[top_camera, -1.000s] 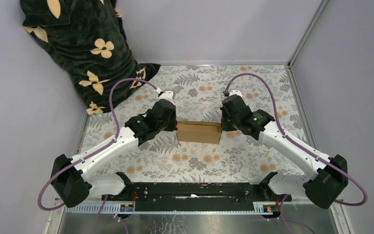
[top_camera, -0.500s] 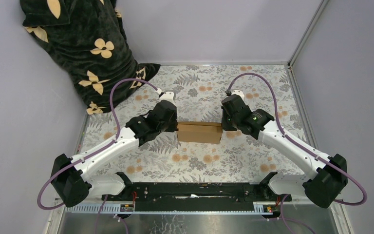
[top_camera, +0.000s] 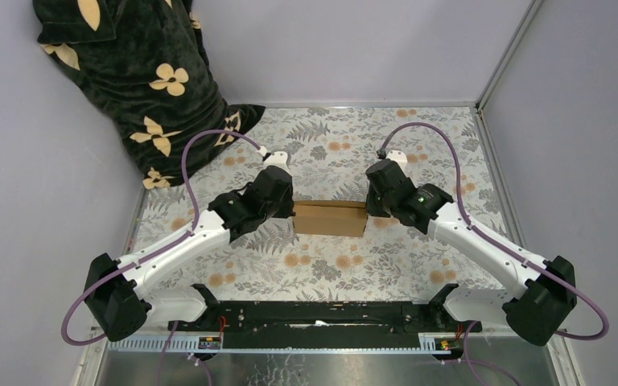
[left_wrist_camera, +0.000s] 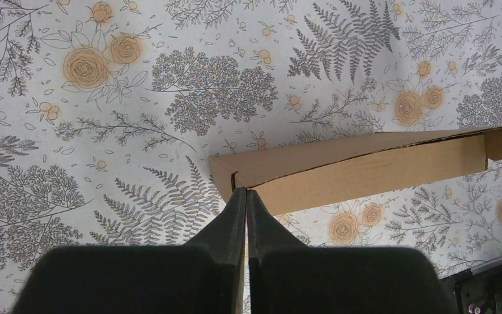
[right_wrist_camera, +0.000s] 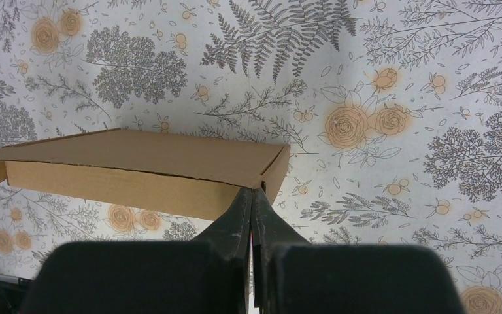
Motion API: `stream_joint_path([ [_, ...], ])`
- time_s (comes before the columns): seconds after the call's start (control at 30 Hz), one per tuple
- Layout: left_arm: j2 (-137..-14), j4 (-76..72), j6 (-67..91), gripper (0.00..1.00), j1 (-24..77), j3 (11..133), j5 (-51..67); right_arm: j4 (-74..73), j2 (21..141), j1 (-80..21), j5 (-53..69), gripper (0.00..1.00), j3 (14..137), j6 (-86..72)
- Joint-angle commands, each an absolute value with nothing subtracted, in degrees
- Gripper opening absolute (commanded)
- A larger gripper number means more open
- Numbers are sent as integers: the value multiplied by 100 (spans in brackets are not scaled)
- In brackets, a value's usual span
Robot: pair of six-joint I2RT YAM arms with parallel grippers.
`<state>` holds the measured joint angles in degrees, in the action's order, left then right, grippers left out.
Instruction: Fold the paper box
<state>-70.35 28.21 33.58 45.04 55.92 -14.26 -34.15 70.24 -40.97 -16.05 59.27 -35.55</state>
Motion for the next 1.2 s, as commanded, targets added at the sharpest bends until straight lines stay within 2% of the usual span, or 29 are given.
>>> stream_joint_path([
  [0.0, -7159, 2837, 3518, 4, 4663, 5667, -1156, -3295, 6912, -4246, -1627, 0, 5705, -3782],
  [1.17, -7276, 2927, 3594, 3, 4794, 5834, -1290, -3263, 6682, -4330, -1889, 0, 5156, -2980],
])
